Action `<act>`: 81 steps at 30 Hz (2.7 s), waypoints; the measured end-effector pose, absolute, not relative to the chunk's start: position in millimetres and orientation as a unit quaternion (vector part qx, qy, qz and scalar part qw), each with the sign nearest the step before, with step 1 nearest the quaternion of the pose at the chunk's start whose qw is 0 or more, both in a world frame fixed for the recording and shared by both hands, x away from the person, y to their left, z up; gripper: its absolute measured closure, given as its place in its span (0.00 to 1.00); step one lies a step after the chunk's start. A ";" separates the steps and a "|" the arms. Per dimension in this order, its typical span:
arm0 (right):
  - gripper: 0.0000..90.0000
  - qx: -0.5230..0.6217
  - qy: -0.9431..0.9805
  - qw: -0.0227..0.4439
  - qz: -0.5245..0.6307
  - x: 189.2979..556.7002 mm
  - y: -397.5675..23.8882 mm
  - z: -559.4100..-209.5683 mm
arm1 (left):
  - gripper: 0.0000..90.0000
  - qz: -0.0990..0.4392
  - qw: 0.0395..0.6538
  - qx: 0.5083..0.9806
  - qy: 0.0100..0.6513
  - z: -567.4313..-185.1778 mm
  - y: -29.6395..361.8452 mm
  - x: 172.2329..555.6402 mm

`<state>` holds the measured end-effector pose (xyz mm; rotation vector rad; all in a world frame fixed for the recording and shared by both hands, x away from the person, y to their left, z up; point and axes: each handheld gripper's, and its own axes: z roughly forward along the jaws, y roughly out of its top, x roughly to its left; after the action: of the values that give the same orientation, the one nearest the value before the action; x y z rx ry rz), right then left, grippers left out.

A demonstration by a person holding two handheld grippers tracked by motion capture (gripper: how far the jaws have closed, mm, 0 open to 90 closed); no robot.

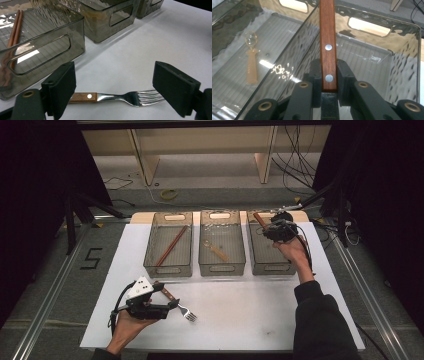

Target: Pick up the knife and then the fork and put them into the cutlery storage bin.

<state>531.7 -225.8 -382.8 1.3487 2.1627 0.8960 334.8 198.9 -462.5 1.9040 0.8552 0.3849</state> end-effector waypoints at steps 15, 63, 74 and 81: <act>0.86 0.507 0.778 0.213 0.303 548.0 -221.1 -394.0 | 0.20 0.162 0.487 0.783 0.351 -462.1 199.3 334.8; 0.40 0.381 0.796 0.159 0.443 371.0 -226.9 -408.2 | 0.52 0.172 0.387 0.811 0.402 -450.7 204.1 378.9; 0.40 0.383 0.785 0.142 0.466 346.6 -228.2 -426.2 | 0.82 0.150 0.340 0.829 0.418 -456.4 204.4 398.7; 0.40 0.379 0.793 0.137 0.457 337.9 -225.7 -434.9 | 0.96 0.137 0.318 0.835 0.429 -465.5 201.2 408.2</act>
<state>337.9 -225.7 -434.9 1.0972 2.2936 1.3228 408.2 201.2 -465.5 2.1964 1.1277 0.3592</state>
